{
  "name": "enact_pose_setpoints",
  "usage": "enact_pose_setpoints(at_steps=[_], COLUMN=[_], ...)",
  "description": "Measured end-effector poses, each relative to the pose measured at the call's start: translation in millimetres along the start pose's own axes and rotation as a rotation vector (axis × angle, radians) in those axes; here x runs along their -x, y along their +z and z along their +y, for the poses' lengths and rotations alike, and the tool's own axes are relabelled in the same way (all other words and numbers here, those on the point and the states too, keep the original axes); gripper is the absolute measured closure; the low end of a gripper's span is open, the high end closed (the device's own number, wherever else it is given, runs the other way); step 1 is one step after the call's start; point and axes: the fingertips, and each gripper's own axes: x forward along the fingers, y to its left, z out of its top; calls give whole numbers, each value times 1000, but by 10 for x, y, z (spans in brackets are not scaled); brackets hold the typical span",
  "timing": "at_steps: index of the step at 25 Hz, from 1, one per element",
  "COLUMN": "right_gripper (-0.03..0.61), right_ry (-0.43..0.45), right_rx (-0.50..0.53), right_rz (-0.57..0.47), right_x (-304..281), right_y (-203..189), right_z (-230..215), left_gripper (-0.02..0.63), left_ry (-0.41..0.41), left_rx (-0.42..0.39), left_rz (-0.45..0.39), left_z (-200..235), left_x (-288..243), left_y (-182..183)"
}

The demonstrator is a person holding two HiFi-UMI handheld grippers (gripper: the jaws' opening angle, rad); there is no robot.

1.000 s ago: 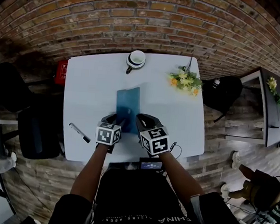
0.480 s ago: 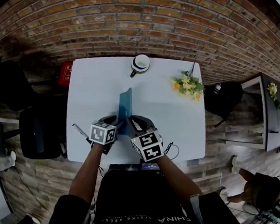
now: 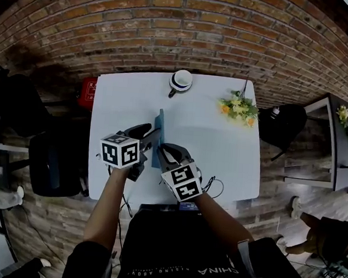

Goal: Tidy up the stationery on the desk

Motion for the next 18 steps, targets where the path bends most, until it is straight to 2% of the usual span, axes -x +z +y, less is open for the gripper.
enact_pose_setpoints(at_steps=[4,11,15,18], right_gripper=[526,526,526,526], right_ry=[16,35,48,69], right_rx=[4,100,131,144], right_rz=[-4,-8,-12,-12], right_x=[-24,-98,-129,-152], right_y=[48,124,132,124], right_z=[74,218,288,322], left_gripper=[423,422,435,469], left_ry=[-7,62,61,41], left_rx=[-1,-25,18,84], left_rz=[92,278,308,280], left_z=[-32,83,137,150], left_x=[-103,-206,-198,-196], left_y=[-38,-211,-271,-276])
